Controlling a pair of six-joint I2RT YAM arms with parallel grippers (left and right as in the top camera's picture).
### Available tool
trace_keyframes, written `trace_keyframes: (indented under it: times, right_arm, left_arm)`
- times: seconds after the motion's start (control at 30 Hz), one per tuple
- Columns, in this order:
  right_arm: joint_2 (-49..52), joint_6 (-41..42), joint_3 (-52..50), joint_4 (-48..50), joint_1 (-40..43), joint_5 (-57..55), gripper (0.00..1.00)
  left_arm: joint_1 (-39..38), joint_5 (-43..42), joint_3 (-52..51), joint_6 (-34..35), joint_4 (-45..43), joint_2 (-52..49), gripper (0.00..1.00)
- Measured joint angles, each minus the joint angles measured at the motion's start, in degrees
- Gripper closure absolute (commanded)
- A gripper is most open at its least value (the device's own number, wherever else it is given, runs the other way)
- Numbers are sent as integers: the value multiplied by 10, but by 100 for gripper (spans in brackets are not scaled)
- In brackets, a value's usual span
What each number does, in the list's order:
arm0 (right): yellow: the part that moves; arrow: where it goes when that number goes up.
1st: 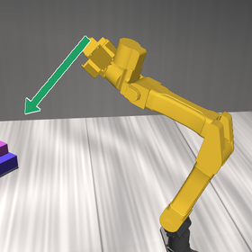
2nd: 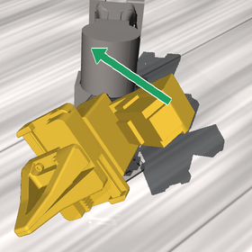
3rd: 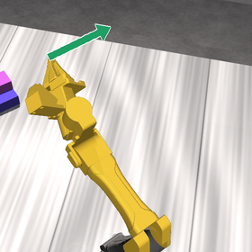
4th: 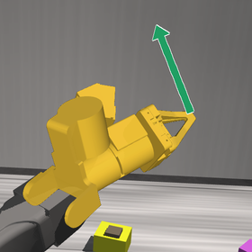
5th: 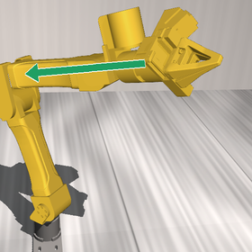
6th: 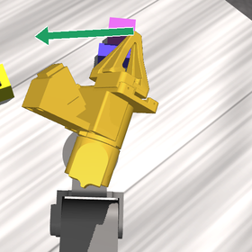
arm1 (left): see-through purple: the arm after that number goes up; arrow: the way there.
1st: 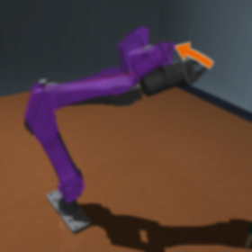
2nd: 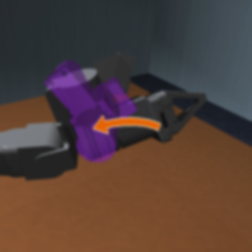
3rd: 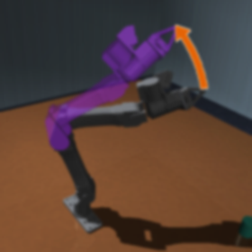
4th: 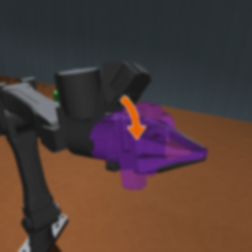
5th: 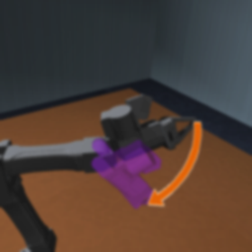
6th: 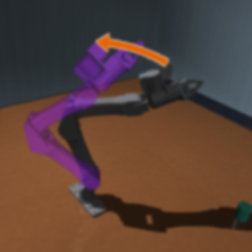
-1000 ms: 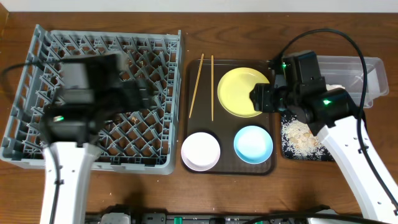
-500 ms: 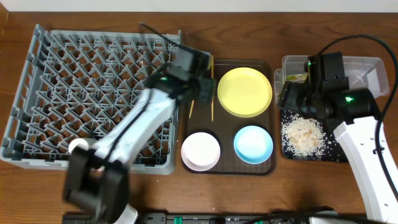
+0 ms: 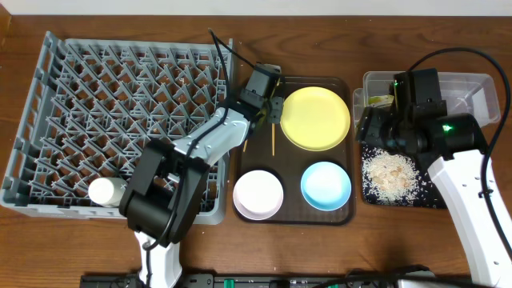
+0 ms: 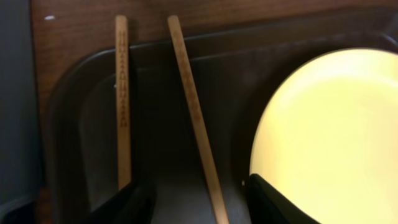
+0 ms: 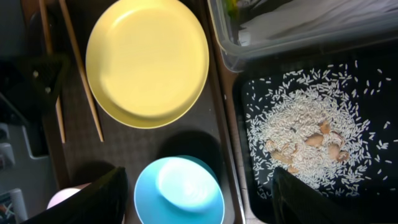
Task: Sort waste into correct bins and load items into the dishwasher
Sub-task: 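Grasp one chopstick with the left gripper and lift it toward the rack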
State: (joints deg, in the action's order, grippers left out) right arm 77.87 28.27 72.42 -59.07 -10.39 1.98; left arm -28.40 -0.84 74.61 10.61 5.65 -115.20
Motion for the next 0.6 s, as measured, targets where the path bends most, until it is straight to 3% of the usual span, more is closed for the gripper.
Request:
trace_keyframes:
  times: [0.3, 0.6]
  right_arm:
    - [1, 0, -8, 2, 0, 0, 28]
    - [5, 0, -9, 5, -25, 0, 28]
  left_arm:
    - [-3, 4, 0, 0, -33, -24, 53]
    - [-3, 10, 1, 0, -41, -58, 74]
